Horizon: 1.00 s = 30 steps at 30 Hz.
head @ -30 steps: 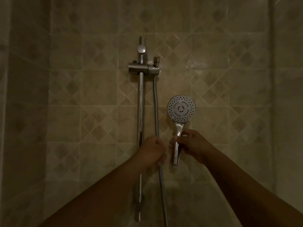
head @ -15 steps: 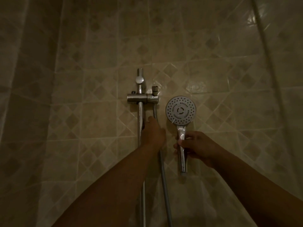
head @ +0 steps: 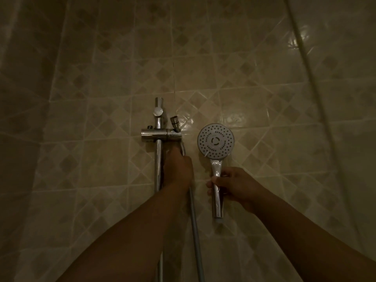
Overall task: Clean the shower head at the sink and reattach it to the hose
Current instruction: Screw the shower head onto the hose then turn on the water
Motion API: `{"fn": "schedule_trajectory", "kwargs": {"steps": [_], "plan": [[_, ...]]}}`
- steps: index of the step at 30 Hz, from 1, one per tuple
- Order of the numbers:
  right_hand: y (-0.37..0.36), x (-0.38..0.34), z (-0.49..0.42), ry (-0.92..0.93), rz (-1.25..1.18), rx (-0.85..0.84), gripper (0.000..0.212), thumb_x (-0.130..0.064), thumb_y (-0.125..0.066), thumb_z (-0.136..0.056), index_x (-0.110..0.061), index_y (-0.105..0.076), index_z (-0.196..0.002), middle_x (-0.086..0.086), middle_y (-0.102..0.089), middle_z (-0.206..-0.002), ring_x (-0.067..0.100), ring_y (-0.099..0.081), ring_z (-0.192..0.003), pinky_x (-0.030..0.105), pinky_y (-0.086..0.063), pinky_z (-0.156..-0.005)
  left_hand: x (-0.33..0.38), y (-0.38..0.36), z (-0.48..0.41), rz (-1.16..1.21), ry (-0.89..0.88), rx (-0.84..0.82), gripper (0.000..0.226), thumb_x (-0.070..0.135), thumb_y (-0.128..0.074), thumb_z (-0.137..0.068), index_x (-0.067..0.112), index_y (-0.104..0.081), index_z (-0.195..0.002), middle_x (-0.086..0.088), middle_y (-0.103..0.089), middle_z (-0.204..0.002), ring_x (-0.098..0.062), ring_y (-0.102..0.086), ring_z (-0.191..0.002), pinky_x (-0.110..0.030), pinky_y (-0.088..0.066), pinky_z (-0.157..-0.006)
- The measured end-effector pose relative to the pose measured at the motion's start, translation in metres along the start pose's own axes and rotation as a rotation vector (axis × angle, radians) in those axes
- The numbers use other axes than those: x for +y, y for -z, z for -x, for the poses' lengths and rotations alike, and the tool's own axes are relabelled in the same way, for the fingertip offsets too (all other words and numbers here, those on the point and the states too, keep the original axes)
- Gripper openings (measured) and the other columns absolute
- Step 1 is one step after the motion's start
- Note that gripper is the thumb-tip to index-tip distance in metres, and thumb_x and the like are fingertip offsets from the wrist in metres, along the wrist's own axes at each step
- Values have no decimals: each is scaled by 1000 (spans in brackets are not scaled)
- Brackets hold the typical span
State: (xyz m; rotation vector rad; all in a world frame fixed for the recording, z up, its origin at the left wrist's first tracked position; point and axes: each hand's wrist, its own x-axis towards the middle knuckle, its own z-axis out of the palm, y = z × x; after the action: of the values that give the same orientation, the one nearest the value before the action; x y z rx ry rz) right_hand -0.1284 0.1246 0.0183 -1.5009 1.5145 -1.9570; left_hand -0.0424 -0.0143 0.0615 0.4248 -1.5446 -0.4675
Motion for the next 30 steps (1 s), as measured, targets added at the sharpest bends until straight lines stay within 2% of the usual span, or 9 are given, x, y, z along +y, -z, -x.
{"fn": "schedule_trajectory", "kwargs": {"steps": [3, 6, 10, 15, 17, 19, 21, 27, 30], "plan": [[5, -4, -1, 5, 16, 6, 17, -3, -59, -93, 2, -63, -109, 19, -74, -96, 27, -74, -79, 31, -58, -61, 7, -3, -6, 51, -5, 9, 14, 13, -54, -96, 11, -63, -108, -10, -66, -106, -27, -64, -95, -44, -55, -83], [10, -6, 0, 10, 23, 13, 16, -3, -59, -93, 0, -64, -108, 18, -75, -97, 27, -75, -81, 31, -58, -61, 18, -7, -12, 81, 84, 32, 11, 12, -57, -95, 12, -61, -104, -7, -63, -102, -23, -61, -92, -38, -52, -76], [13, -7, 4, 8, 40, 19, 16, -3, -57, -94, 1, -64, -108, 18, -74, -96, 28, -74, -84, 34, -58, -67, 18, -12, 2, 151, 80, -75, 9, 8, -60, -92, 13, -59, -100, -3, -62, -92, -21, -61, -86, -36, -53, -73], [16, -11, 13, -4, 5, 33, 17, -3, -56, -95, 0, -62, -110, 20, -73, -96, 26, -74, -79, 30, -57, -61, 10, -12, 23, 272, 153, -146, 9, 10, -58, -94, 11, -57, -102, -10, -66, -94, -27, -65, -83, -37, -55, -67], [14, -8, 17, -15, -15, 45, 17, -3, -57, -95, 0, -62, -110, 20, -73, -97, 25, -74, -77, 28, -56, -60, 10, -9, 34, 357, 219, -158, 8, 10, -53, -97, 7, -59, -101, -13, -65, -86, -23, -63, -66, -31, -55, -54], [12, -2, 22, -21, -15, 43, 16, -4, -57, -95, 0, -63, -109, 17, -73, -95, 23, -73, -76, 28, -55, -59, 10, -4, 48, 396, 250, -220, 16, 12, -50, -101, 1, -60, -94, -11, -60, -71, -11, -54, -46, -21, -46, -40], [10, 5, 29, -31, -9, 41, 15, -5, -57, -95, -1, -64, -107, 15, -72, -92, 22, -71, -76, 28, -55, -60, 7, 2, 70, 405, 251, -319, 22, 14, -49, -102, 2, -60, -88, -6, -57, -61, -6, -48, -35, -18, -40, -35], [2, 25, 52, -53, -12, 14, 13, -6, -58, -94, 1, -68, -100, 15, -73, -88, 20, -69, -71, 28, -54, -61, -17, 23, 135, 443, 364, -455, 29, 19, -56, -100, 12, -62, -73, 7, -53, -46, -5, -47, -37, -20, -41, -39], [-6, 33, 65, -71, 20, 3, 12, -6, -59, -93, 0, -67, -100, 21, -74, -95, 24, -70, -75, 29, -52, -62, -29, 36, 163, 487, 447, -503, 25, 31, -63, -97, 19, -65, -75, 9, -53, -52, -3, -47, -44, -19, -37, -42]]}}
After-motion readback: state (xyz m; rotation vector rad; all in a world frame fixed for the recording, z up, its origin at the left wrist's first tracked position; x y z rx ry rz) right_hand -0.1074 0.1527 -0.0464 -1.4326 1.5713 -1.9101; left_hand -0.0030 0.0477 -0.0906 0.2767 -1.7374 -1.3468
